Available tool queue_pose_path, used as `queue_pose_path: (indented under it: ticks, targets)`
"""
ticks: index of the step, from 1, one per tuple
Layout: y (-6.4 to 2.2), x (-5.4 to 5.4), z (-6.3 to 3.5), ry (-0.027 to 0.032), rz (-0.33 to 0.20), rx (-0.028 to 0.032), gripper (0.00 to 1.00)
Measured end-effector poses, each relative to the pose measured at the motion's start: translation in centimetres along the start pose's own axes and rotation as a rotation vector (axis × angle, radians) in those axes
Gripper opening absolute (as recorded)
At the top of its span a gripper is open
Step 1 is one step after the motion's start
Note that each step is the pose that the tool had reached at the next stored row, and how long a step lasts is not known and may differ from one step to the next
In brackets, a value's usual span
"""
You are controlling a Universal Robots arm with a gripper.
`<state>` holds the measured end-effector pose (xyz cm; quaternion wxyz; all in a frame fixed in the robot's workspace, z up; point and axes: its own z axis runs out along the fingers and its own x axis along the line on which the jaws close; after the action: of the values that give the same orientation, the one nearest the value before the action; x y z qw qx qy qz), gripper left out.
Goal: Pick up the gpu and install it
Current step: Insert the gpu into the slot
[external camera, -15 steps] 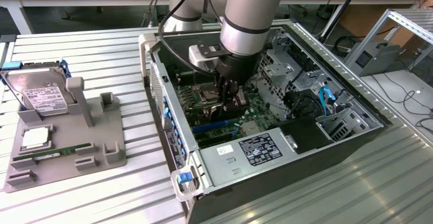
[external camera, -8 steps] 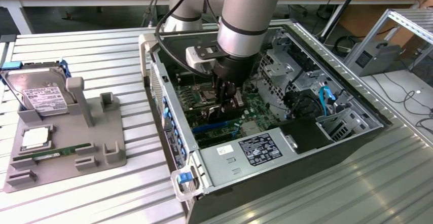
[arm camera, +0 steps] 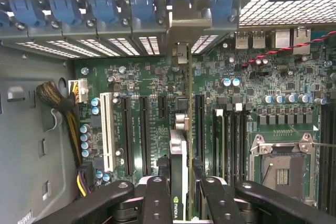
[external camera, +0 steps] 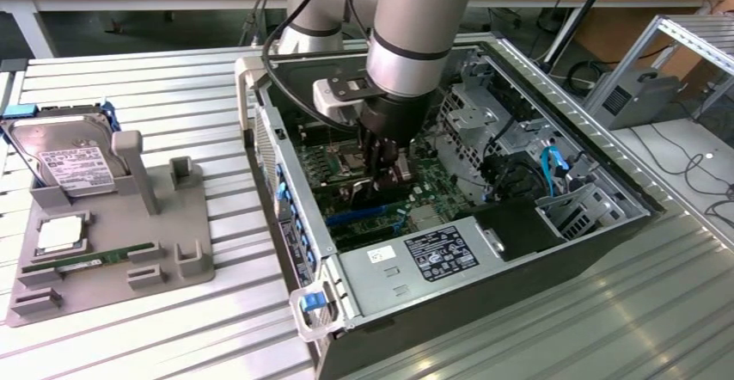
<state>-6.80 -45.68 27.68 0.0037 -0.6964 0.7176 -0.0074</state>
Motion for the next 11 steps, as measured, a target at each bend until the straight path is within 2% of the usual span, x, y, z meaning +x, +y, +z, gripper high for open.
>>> queue_pose_path:
  ticks: [4,11]
  targets:
    - [0.35,0.01,0.06,-0.0002,0.0,0.0001,0.27]
    - [0.36,0.01,0.12,-0.0004,0.007,0.0,0.27]
